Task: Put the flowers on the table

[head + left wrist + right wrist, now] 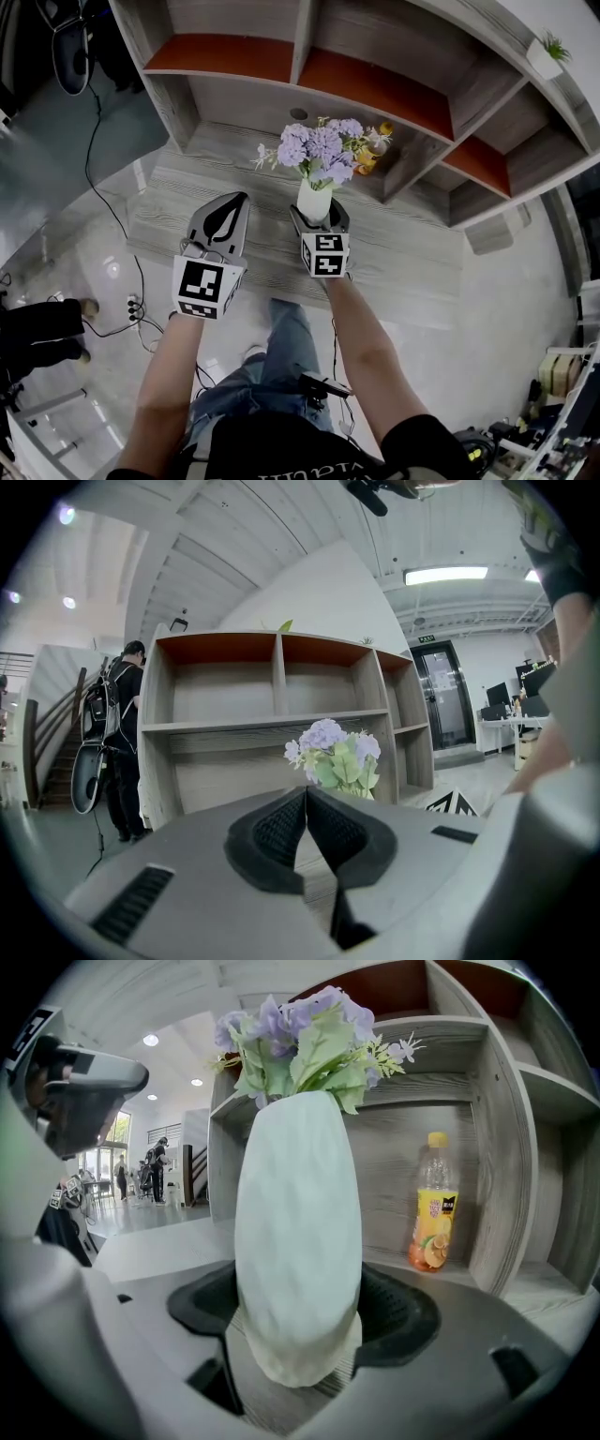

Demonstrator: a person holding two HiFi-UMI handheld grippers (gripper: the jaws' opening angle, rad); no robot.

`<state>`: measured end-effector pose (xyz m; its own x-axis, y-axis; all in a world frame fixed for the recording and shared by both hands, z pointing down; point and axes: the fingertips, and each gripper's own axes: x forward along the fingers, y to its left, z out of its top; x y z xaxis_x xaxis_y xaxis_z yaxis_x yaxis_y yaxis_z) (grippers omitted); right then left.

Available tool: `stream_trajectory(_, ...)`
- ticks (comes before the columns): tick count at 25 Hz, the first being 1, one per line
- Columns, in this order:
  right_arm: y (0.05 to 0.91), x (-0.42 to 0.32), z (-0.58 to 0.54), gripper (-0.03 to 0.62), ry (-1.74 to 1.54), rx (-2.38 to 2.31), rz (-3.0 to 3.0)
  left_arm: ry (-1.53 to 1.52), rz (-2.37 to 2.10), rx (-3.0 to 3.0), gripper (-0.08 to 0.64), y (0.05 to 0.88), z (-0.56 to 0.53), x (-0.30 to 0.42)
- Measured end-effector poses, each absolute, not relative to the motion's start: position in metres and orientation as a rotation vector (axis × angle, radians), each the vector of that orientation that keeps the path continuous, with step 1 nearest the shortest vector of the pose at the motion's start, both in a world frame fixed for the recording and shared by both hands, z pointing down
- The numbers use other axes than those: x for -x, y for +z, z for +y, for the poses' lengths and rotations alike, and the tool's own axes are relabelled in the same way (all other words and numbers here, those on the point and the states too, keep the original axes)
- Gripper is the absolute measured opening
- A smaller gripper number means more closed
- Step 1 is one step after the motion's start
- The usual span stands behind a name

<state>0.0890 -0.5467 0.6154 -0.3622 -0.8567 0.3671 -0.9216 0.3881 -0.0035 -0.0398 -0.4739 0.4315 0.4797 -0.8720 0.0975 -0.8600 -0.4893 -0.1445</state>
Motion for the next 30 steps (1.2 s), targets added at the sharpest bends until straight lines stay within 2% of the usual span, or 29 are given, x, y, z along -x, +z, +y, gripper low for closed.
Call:
stream_trajectory(9, 0.614, -0.104, -0.517, 0.383, 0.292, -1.537, -2.328, -0.229, 1.518, 2.647, 0.009, 0.432, -0.441, 0.021)
stream_trajectory(30, 0.626, -0.095, -0.529, 0.387, 0.425, -1.494, -2.289, -0.199, 1.538, 2.653, 0.009, 0.425, -0.450, 0.049)
